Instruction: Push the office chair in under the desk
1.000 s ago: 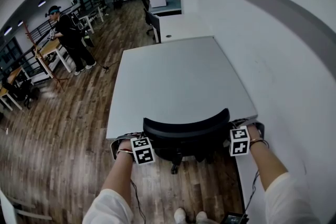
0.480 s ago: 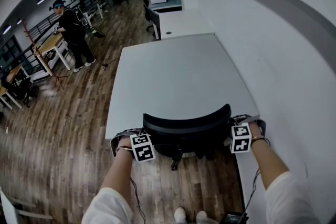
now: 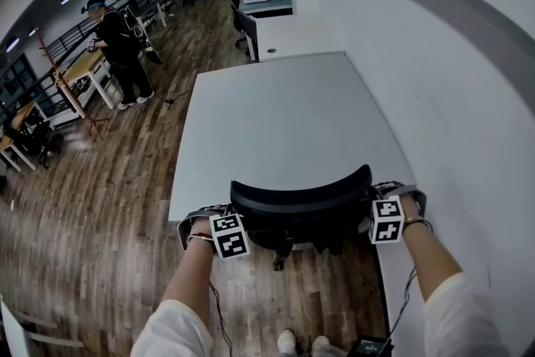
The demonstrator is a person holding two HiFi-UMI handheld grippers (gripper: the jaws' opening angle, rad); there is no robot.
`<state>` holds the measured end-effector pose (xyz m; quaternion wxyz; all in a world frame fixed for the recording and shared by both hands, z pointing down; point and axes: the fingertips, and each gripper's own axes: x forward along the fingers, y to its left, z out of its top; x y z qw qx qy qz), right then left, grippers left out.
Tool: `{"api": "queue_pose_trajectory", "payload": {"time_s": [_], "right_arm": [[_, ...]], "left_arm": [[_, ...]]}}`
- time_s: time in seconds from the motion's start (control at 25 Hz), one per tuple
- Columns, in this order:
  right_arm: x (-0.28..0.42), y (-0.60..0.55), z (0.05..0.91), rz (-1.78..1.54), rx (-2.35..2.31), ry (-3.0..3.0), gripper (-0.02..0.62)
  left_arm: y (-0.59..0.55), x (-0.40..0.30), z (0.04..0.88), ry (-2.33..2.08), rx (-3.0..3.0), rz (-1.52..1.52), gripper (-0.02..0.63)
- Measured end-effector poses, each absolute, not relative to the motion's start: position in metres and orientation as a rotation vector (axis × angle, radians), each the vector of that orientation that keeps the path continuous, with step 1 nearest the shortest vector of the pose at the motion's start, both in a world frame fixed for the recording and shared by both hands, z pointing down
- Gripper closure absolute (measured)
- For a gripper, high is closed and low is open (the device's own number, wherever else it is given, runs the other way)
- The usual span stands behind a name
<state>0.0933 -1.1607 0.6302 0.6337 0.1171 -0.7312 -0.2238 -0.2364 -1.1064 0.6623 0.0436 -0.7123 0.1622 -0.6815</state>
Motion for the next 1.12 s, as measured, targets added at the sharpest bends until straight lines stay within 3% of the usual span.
{"api": "queue_pose_trajectory", "payload": {"time_s": [0.4, 0.56, 0.72, 1.12], "right_arm": [[0.091, -1.164, 0.628, -0.506, 0.329, -1.702, 0.451], [0.089, -1.17, 0.628, -0.52, 0.406, -1.716, 0.415], [0.094, -1.174, 0.617, -0.511, 0.46, -1.723, 0.317], [0.103, -1.157, 0.589, -0.49, 0.617, -1.786, 0.279]], "left_arm": [[-1.105, -0.238, 0.664, 0.46, -2.149, -2.134, 0.393], [-1.106, -0.239, 0.667, 0.454, -2.15, -2.128, 0.396], [-1.107, -0.238, 0.667, 0.448, -2.144, -2.13, 0.4], [-1.109, -0.241, 0.668, 0.452, -2.144, -2.109, 0.403]]}}
